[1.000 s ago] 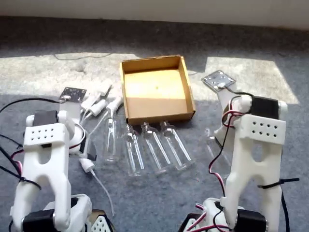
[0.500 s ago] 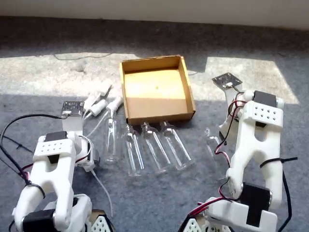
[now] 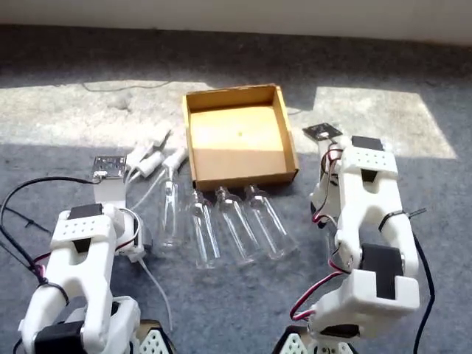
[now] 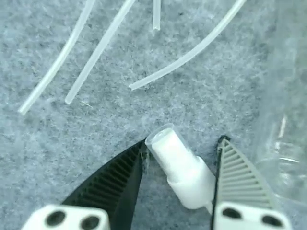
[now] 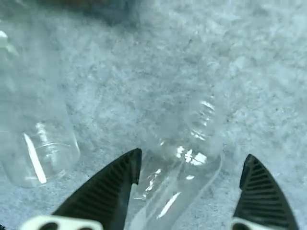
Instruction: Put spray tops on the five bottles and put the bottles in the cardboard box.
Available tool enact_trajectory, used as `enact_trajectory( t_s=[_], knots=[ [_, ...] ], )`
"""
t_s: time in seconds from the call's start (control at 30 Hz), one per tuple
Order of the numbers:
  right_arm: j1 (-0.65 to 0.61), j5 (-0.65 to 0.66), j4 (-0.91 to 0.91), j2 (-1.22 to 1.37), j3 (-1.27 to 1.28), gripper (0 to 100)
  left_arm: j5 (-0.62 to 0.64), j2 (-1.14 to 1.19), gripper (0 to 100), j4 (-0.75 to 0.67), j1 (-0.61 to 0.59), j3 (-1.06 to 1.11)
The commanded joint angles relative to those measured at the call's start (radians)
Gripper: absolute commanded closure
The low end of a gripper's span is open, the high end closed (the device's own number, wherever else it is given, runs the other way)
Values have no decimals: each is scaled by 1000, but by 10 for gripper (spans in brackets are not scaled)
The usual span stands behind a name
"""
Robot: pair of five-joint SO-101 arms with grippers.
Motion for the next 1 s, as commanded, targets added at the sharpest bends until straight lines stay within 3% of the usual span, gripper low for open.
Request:
enact_trajectory(
  t_s=[0.0, 0.13, 0.47, 0.77, 0.97],
  knots=[
    [-5, -6, -18, 51, -5, 705, 9, 5, 777, -15, -2, 4],
    [-4, -6, -21, 165, -7, 714, 9, 5, 777, -15, -2, 4],
    [113, -87, -122, 153, -15, 960, 3, 2, 812, -15, -2, -4],
    [68, -94, -122, -173, -10, 995, 3, -4, 987, -8, -4, -59],
    [61, -95, -122, -335, 54, 995, 5, -4, 997, 35, -4, -196]
  ],
)
